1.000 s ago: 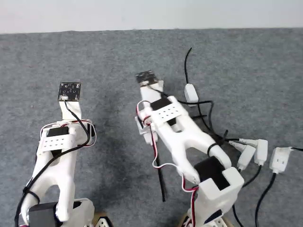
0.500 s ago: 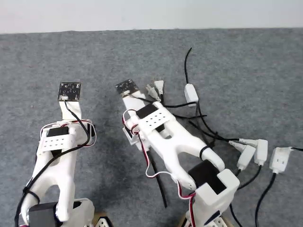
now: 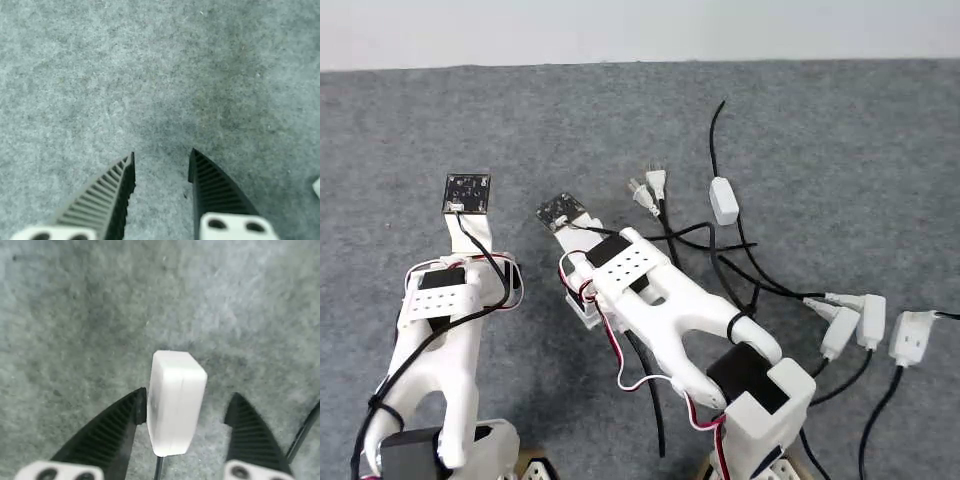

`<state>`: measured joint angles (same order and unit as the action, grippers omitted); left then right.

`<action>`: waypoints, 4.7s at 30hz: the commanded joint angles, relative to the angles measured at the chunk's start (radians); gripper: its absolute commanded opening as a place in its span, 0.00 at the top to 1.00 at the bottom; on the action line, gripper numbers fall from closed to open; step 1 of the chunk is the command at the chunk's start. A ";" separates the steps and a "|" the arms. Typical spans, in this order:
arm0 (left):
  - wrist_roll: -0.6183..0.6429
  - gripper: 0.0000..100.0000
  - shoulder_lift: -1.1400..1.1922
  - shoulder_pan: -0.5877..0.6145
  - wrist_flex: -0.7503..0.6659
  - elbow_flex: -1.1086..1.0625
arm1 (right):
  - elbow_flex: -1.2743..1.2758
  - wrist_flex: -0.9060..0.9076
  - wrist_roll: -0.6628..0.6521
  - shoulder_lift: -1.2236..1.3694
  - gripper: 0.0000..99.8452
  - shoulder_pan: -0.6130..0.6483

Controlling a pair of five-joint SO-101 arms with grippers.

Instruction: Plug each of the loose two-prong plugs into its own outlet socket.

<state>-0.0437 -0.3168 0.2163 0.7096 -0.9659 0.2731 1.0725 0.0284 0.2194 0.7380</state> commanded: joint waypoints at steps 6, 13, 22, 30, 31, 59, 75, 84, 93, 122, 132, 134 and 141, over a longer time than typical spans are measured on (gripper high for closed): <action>-0.009 0.83 -0.003 0.009 -0.020 0.004 | -0.025 0.004 -0.014 -0.058 0.99 -0.059; -0.009 0.83 -0.003 0.009 -0.020 0.004 | -0.020 0.044 -0.015 -0.220 0.99 -0.248; -0.009 0.83 -0.003 0.009 -0.020 0.004 | -0.005 -0.068 -0.044 -0.071 0.89 -0.289; -0.020 0.83 -0.003 0.009 -0.020 0.004 | -0.184 0.048 -0.043 0.065 0.76 -0.289; -0.035 0.83 -0.003 0.009 -0.020 0.004 | -0.209 0.071 -0.041 0.067 0.76 -0.289; -0.063 0.83 -0.005 0.009 -0.020 0.004 | -0.310 0.225 -0.041 0.134 0.99 -0.328; -0.063 0.83 -0.005 0.009 -0.020 0.004 | -0.166 0.108 -0.040 -0.024 0.99 -0.228; -0.063 0.83 -0.005 0.009 -0.020 0.004 | -0.164 -0.008 0.009 -0.061 0.86 -0.335; -0.063 0.83 -0.005 0.009 -0.020 0.004 | -0.164 -0.079 0.006 0.107 0.83 -0.435; -0.063 0.83 -0.005 0.020 -0.020 0.004 | -0.600 0.539 -0.232 0.140 0.99 -0.409; -0.063 0.83 -0.005 0.020 -0.021 0.004 | -0.591 0.727 -0.230 -0.272 0.99 -0.412; -0.063 0.83 -0.005 0.020 -0.021 0.005 | -0.559 0.727 -0.196 -0.344 0.99 -0.432; -0.063 0.83 -0.005 0.021 -0.021 0.005 | -0.516 0.699 -0.163 -0.381 0.99 -0.443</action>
<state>-0.0974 -0.3168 0.2302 0.7096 -0.9659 -0.2363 1.7553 -0.1511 -0.1335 0.3053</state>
